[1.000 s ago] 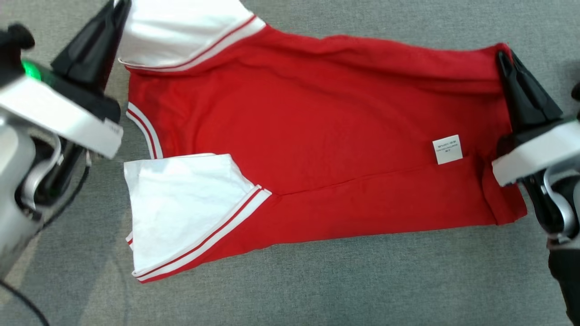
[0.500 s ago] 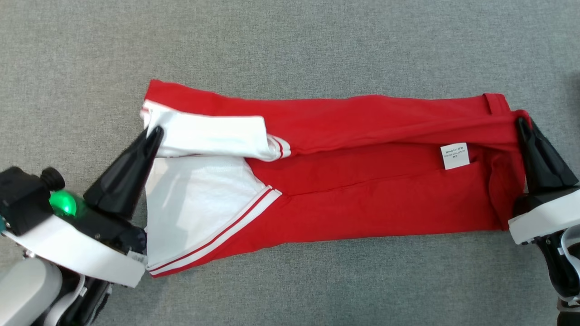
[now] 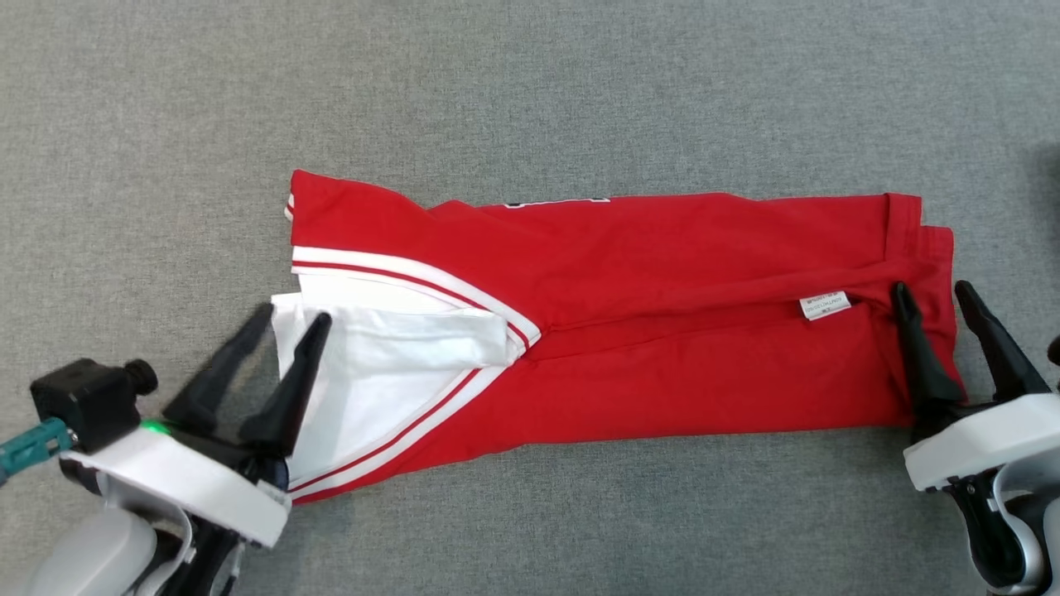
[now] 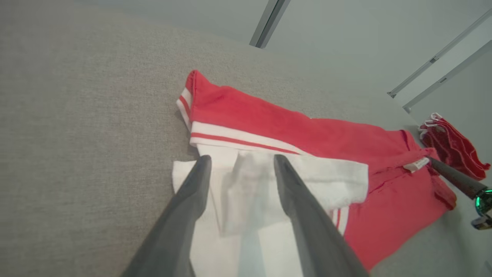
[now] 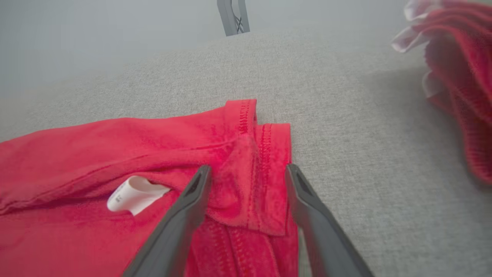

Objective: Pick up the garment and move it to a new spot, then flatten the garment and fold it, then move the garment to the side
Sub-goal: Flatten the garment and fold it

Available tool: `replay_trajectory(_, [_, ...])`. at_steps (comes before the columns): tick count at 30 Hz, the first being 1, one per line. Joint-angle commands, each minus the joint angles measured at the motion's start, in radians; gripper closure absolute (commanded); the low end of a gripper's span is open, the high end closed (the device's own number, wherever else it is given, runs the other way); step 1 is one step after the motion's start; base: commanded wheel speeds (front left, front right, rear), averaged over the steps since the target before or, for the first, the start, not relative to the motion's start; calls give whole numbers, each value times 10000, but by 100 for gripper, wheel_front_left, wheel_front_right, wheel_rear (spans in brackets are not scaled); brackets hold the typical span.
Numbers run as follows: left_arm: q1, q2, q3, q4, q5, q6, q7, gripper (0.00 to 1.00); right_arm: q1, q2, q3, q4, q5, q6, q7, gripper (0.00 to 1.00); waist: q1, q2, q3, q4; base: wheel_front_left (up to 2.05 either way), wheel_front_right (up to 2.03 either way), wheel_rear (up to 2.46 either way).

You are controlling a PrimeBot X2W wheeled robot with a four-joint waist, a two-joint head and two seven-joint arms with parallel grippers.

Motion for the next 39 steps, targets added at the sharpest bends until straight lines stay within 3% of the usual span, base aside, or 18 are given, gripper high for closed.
replay_trajectory(1, [20, -51, 157, 105, 170, 52, -57, 0, 142, 5, -66, -104, -92, -3, -158, 0, 0, 0, -41, 7, 0, 0, 0])
replay_trajectory(3, [97, -574, 1040, 241, 697, 194, -66, 0, 330, 188, -178, -643, -250, -3, -532, 0, 0, 0, -159, 21, 0, 0, 0])
replay_trajectory(4, [97, -574, 1040, 241, 697, 194, -66, 0, 330, 188, -178, -643, -250, -3, -532, 0, 0, 0, -159, 21, 0, 0, 0])
replay_trajectory(9, [651, -1624, 3251, 80, 2574, 515, -60, 0, 532, 680, -591, -1764, -821, -3, -1128, 0, 0, 0, -432, -82, 0, 0, 0])
replay_trajectory(19, [1590, -3272, 5590, 89, 5322, -179, -63, 0, 363, 986, -770, -1812, -1793, -3, -1261, 0, 0, 0, -1054, -39, 0, 0, 0])
replay_trajectory(26, [1913, -3961, 6266, 635, 6211, -1097, -63, 0, 390, 990, -675, -1347, -1673, -3, -1344, 0, 0, 0, -1262, 70, 0, 0, 0])
replay_trajectory(39, [1766, -4524, 6540, 1299, 6835, -1952, -64, 0, -140, 962, -1172, 88, -1811, -3, -1264, 0, 0, 0, -1174, 314, 0, 0, 0])
